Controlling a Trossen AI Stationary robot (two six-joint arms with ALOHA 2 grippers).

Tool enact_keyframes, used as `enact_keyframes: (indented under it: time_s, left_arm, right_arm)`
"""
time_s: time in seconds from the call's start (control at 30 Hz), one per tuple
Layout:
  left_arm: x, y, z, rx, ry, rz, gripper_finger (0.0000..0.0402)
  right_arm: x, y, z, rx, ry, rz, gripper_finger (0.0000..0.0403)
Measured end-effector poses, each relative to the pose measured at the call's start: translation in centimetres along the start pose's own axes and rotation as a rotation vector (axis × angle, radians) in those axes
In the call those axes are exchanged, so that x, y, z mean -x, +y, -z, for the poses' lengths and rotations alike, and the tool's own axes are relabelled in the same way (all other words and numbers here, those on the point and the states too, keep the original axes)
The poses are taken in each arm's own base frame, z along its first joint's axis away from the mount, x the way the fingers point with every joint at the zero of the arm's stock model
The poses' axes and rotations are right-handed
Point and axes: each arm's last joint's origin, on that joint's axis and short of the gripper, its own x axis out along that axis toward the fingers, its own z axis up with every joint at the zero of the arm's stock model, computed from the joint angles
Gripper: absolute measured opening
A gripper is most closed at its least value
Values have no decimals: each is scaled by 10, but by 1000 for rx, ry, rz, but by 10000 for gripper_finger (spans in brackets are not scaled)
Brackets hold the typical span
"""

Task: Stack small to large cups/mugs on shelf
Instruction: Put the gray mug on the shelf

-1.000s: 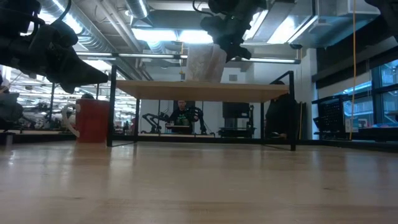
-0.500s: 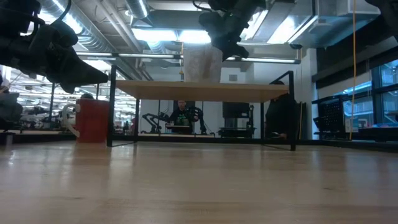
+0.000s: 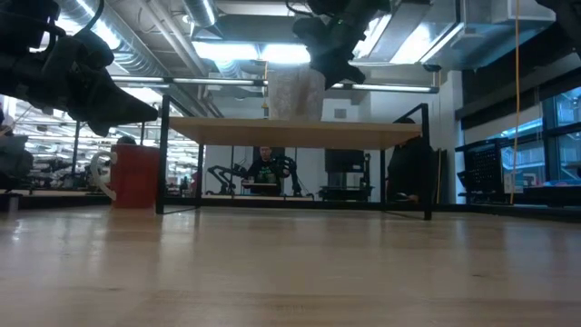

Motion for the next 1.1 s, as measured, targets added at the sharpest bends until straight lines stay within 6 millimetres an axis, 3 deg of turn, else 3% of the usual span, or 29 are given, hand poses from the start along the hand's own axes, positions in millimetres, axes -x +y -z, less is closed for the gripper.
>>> enact_keyframes:
  time_s: [0.27, 0.5, 0.6, 0.8, 1.1]
  left_arm:
    - [0, 0, 0, 0, 0, 0, 35]
    - [0, 0, 0, 0, 0, 0, 35]
    - [0, 0, 0, 0, 0, 0, 35]
    - [0, 0, 0, 0, 0, 0, 35]
    - [0, 0, 0, 0, 0, 0, 35]
  right_arm:
    - [17, -2, -3, -5, -49, -13, 107]
    - [39, 0, 9, -32, 36, -82, 104]
    - [47, 9, 21, -30, 109, -88, 85]
    - [51, 29, 34, 16, 159, -111, 11]
    - [52, 46, 42, -15, 175, -133, 4]
